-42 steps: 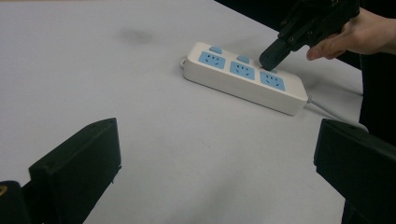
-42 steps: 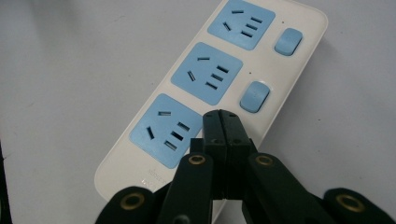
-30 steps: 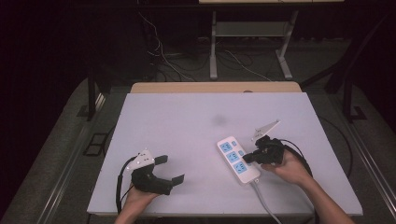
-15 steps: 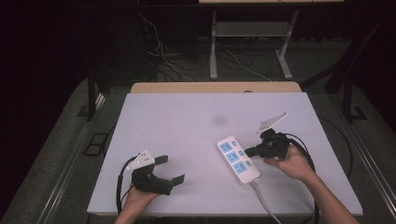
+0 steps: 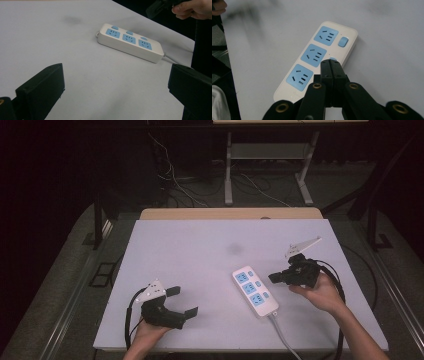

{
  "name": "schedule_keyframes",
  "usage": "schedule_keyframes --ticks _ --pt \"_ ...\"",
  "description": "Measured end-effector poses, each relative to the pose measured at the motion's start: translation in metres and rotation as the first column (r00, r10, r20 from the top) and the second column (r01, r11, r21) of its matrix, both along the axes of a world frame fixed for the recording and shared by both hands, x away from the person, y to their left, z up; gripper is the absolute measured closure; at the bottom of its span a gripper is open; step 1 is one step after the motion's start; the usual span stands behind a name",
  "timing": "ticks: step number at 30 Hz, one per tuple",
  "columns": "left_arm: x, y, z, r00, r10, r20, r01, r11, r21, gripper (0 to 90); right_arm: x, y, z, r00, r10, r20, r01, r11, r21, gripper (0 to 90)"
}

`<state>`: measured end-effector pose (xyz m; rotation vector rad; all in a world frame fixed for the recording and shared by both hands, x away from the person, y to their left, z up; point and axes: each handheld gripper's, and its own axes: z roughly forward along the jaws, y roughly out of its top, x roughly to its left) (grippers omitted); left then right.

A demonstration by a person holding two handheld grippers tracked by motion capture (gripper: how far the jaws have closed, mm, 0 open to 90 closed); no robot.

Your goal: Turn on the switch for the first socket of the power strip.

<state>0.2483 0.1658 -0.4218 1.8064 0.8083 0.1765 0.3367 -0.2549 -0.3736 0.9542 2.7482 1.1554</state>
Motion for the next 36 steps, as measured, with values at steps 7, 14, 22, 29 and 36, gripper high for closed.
schedule_keyframes --ticks 7,14,22,29,36 --pt "0.0 0.0 0.001 1.0 0.001 0.001 -0.001 1.0 -0.007 0.0 -0.007 -0.012 0.005 0.9956 -0.093 0.013 0.092 0.995 0.037 60.5" --pt "-0.001 0.0 0.001 1.0 0.002 0.002 -0.002 1.0 -0.009 0.0 -0.017 -0.029 0.003 0.9779 -0.209 0.0 0.208 0.973 0.099 9.6" --pt "-0.001 -0.001 0.0 1.0 0.006 -0.002 -0.006 0.9999 -0.009 0.0 -0.034 -0.04 0.002 0.9682 -0.25 -0.011 0.249 0.958 0.144 0.2" --pt "-0.001 -0.001 -0.001 0.9999 0.011 -0.008 -0.011 0.9999 -0.007 0.0 -0.05 -0.046 0.001 0.9634 -0.268 0.002 0.263 0.948 0.179 0.2" --pt "0.0 0.0 -0.001 0.9999 0.012 -0.012 -0.012 0.9999 -0.001 0.0 -0.065 -0.051 -0.009 0.9564 -0.292 0.003 0.286 0.938 0.197 0.2"
